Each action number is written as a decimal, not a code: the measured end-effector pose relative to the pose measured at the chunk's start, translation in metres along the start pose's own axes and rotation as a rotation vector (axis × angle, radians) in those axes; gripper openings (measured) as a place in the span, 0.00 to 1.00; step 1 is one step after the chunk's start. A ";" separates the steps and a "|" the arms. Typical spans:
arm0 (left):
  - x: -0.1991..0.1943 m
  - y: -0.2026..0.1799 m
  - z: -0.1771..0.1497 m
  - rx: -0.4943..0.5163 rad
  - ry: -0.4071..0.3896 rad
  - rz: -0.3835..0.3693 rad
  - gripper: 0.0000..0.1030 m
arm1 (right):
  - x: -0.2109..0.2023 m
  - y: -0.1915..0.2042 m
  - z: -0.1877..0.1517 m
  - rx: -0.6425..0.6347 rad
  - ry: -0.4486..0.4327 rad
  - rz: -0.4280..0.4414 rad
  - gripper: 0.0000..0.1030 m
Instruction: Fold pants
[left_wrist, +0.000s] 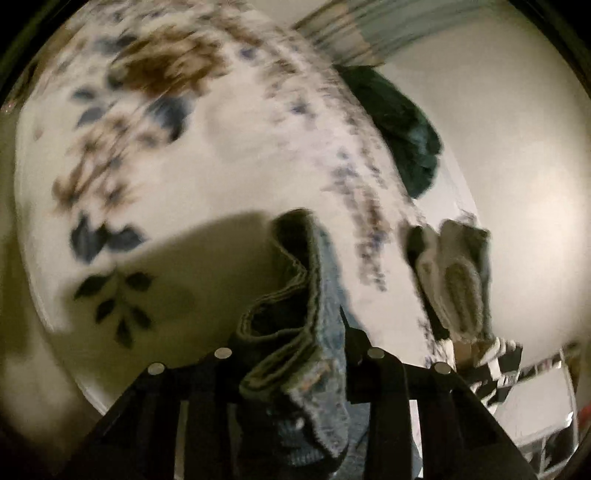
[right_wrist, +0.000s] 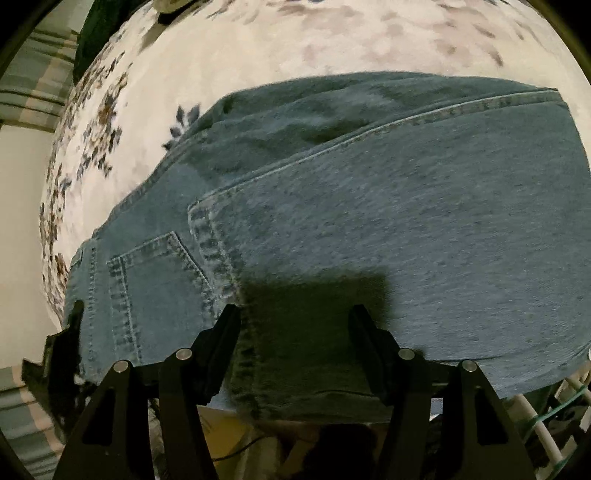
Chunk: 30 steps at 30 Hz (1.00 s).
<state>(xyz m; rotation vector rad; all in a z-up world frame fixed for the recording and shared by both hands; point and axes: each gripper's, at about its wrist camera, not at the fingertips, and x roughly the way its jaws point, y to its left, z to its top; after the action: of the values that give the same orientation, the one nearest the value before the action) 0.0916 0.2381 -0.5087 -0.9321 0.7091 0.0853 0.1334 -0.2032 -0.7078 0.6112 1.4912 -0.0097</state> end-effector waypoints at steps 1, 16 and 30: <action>-0.005 -0.012 0.000 0.025 -0.003 -0.011 0.28 | -0.005 -0.004 0.001 0.005 -0.009 0.005 0.62; -0.020 -0.236 -0.161 0.424 0.240 -0.305 0.22 | -0.135 -0.192 0.011 0.227 -0.238 -0.004 0.62; 0.060 -0.259 -0.252 0.729 0.515 0.164 0.69 | -0.144 -0.248 0.028 0.132 -0.150 0.141 0.65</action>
<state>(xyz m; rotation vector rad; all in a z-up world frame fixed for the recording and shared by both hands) 0.1000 -0.1247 -0.4598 -0.1827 1.1872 -0.2673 0.0511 -0.4766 -0.6680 0.8041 1.3072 -0.0448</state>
